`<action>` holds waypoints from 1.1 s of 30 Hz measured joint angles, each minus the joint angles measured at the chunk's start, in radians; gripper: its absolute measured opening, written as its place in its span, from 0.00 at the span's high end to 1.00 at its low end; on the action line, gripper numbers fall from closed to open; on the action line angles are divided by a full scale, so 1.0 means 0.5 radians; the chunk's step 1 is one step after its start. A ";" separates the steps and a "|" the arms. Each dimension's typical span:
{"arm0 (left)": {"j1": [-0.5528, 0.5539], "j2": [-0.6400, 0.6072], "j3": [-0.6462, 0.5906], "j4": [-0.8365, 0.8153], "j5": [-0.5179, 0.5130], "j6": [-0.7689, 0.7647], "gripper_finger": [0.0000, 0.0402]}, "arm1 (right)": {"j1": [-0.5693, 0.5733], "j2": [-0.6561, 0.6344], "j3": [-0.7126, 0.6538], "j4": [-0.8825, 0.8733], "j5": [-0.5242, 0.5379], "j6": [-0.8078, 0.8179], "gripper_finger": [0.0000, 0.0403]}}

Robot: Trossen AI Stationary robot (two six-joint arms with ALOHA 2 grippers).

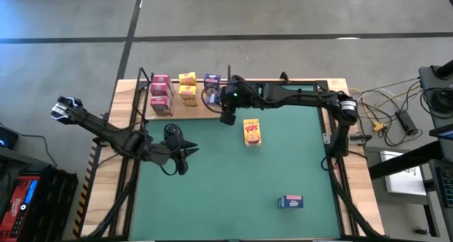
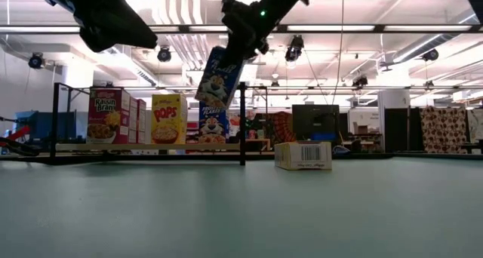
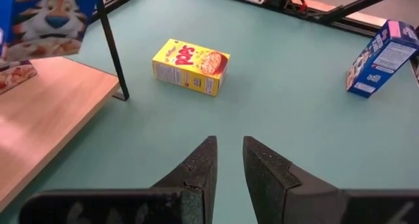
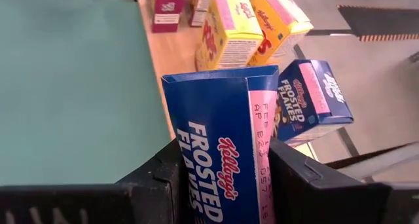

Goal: Stack cereal on shelf
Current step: Put the top blue cereal box on the shelf aligned with the blue cereal box

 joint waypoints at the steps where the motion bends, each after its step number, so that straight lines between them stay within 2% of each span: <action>1: 0.000 -0.004 0.000 -0.014 0.002 -0.005 0.86 | -0.015 0.027 0.016 0.003 -0.008 -0.006 0.65; 14: 0.000 -0.080 0.001 -0.122 0.005 -0.058 0.86 | -0.132 0.364 0.328 -0.052 -0.009 -0.124 0.65; 25: 0.000 -0.121 0.001 -0.178 0.006 -0.060 0.86 | -0.175 0.698 0.769 -0.492 -0.007 -0.124 0.65; 33: -0.002 -0.121 0.001 -0.193 0.006 -0.058 0.86 | -0.179 0.771 0.878 -0.546 -0.001 -0.155 0.64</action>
